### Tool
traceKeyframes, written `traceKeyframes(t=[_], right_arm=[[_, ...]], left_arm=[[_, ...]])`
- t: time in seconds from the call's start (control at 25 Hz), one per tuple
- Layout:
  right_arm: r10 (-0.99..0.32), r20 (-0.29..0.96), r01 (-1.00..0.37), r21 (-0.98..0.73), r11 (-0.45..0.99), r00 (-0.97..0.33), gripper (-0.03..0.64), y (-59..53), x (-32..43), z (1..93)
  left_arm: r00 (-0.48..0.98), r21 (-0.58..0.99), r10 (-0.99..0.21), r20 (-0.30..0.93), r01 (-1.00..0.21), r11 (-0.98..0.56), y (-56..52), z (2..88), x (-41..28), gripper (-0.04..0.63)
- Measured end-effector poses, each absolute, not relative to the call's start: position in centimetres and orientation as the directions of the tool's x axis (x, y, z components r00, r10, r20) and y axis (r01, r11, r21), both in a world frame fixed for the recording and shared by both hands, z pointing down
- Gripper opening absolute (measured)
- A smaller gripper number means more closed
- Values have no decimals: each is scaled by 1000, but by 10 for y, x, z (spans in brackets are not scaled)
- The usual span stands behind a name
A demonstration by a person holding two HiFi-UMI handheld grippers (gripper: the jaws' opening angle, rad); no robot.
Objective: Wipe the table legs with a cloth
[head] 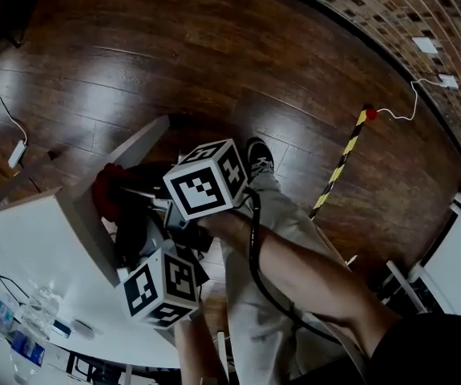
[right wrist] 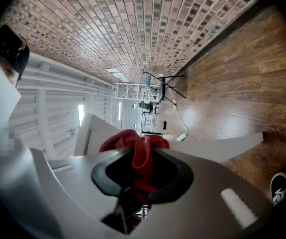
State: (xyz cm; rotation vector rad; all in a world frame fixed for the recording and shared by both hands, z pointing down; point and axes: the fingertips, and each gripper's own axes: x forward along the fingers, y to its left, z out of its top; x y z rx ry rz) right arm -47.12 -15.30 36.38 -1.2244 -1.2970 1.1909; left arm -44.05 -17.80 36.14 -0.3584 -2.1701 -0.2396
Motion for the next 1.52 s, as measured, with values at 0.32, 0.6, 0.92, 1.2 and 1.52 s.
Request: traceKeyframes(t=[0.32, 0.6, 0.92, 1.2, 1.52], right_arm=[[995, 98, 65, -993, 100, -26, 75, -154, -474, 393], [981, 195, 69, -979, 193, 20, 77, -152, -477, 419], [950, 303, 102, -950, 294, 82, 71, -150, -478, 449], [925, 371, 58, -928, 367, 82, 60, -148, -482, 492], [895, 431, 24, -902, 432, 117, 54, -146, -479, 546]], left_arm=[[-541, 62, 140, 829, 339, 939, -176, 390, -442, 0], [-518, 65, 119, 847, 324, 944, -174, 414, -444, 0], [-480, 95, 78, 874, 326, 940, -173, 439, -444, 0], [-441, 91, 69, 895, 330, 940, -169, 470, -441, 0], [-382, 53, 74, 921, 312, 949, -163, 515, -435, 0]])
